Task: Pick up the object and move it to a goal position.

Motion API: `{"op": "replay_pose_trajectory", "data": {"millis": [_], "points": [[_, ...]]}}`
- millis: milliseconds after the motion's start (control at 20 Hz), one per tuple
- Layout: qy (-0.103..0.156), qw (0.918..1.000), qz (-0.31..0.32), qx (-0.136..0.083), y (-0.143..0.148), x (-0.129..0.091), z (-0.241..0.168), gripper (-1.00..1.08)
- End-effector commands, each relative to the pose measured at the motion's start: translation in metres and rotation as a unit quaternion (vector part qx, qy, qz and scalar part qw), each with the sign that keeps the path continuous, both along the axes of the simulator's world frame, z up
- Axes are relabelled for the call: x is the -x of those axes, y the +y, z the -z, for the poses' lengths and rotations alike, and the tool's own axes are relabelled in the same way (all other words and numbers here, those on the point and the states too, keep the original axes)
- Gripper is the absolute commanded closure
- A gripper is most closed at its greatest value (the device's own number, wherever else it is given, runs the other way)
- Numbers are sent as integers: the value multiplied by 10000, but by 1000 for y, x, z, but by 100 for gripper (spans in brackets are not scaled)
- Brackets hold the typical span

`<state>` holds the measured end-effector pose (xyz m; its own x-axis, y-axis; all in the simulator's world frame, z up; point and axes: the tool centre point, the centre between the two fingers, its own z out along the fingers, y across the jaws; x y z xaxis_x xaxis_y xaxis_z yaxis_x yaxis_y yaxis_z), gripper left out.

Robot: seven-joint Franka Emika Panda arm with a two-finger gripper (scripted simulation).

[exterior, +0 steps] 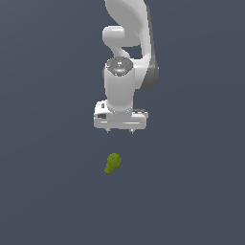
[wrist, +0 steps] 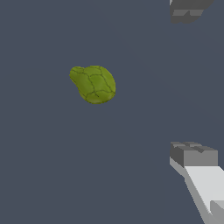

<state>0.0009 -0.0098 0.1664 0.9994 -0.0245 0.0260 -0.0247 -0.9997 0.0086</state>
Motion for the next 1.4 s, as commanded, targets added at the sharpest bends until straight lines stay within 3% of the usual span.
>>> {"op": "replay_pose_trajectory", "data": {"millis": [0, 400, 750, 1350], "points": [[0, 10000, 0, 0, 0, 0, 0, -92], [21, 9998, -169, -107, 22, 2, -6, -92], [24, 9999, -104, -111, 22, 1, -5, -92], [57, 9956, 923, -152, 9, -20, 10, -92]]}}
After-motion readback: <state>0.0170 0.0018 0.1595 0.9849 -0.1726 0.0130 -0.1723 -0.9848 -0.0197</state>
